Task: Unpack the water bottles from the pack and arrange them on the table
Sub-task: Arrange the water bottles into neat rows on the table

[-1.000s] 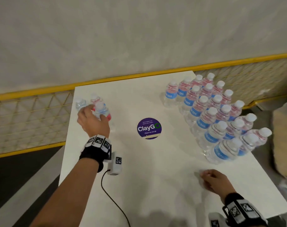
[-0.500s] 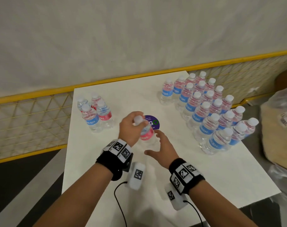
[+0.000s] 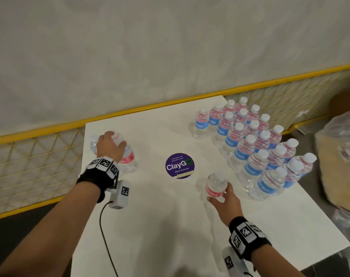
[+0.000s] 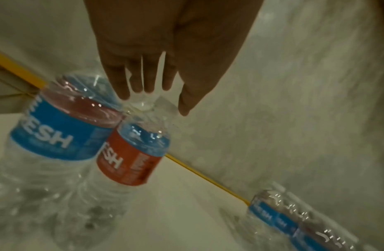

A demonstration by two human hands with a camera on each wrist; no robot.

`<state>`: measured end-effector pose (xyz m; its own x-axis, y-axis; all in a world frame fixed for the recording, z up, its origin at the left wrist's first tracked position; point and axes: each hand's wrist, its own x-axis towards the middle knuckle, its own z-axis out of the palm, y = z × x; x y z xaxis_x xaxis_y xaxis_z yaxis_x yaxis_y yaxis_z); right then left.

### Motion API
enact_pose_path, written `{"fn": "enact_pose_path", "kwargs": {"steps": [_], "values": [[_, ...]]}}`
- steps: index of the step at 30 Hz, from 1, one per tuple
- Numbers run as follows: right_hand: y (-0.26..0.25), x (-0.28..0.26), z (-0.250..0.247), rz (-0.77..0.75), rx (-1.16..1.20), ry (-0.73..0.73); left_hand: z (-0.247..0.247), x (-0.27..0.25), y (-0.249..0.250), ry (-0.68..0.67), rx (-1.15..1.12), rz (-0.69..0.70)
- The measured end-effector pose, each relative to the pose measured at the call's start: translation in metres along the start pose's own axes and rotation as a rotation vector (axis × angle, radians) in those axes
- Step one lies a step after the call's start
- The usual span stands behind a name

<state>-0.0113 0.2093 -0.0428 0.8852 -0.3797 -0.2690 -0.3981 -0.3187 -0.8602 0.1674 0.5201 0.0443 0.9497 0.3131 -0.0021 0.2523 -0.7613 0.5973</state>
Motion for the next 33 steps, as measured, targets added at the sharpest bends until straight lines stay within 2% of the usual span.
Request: {"fn": "enact_pose_path", "kwargs": {"steps": [3, 5, 8, 10, 12, 14, 18, 20, 22, 26, 28, 30, 33], "values": [[0.001, 0.010, -0.006, 0.001, -0.045, 0.007, 0.000, 0.009, 0.003, -0.094, 0.141, 0.138], [-0.007, 0.012, -0.011, -0.049, -0.085, 0.039, 0.000, 0.005, 0.012, -0.131, 0.201, 0.223], [-0.034, 0.010, -0.031, -0.169, -0.222, 0.097, -0.001, -0.003, 0.024, -0.098, 0.090, 0.266], [-0.054, 0.011, -0.047, -0.223, -0.374, 0.041, 0.001, -0.010, 0.036, -0.031, -0.024, 0.341], [-0.064, 0.016, -0.056, -0.209, -0.545, -0.084, 0.008, -0.023, 0.050, -0.021, 0.051, 0.483], [-0.069, 0.020, -0.057, -0.187, -0.622, -0.138, 0.022, -0.039, 0.054, -0.134, 0.210, 0.560], [-0.074, 0.017, -0.056, -0.186, -0.611, -0.112, 0.071, -0.067, 0.024, -0.644, 0.389, 0.554], [-0.076, 0.015, -0.055, -0.215, -0.614, -0.105, 0.091, -0.078, 0.004, -0.777, 0.573, 0.593], [-0.080, 0.015, -0.055, -0.233, -0.614, -0.107, 0.106, -0.087, -0.004, -0.821, 0.702, 0.623], [-0.094, 0.025, -0.058, -0.219, -0.657, -0.144, 0.123, -0.097, 0.007, -0.759, 0.821, 0.662], [-0.103, 0.036, -0.058, -0.199, -0.682, -0.170, 0.131, -0.095, 0.010, -0.760, 0.788, 0.682], [-0.114, 0.052, -0.058, -0.184, -0.713, -0.177, 0.135, -0.092, 0.013, -0.758, 0.637, 0.685], [-0.133, 0.078, -0.056, -0.195, -0.783, -0.178, 0.143, -0.091, 0.016, -0.736, 0.111, 0.559]]}}
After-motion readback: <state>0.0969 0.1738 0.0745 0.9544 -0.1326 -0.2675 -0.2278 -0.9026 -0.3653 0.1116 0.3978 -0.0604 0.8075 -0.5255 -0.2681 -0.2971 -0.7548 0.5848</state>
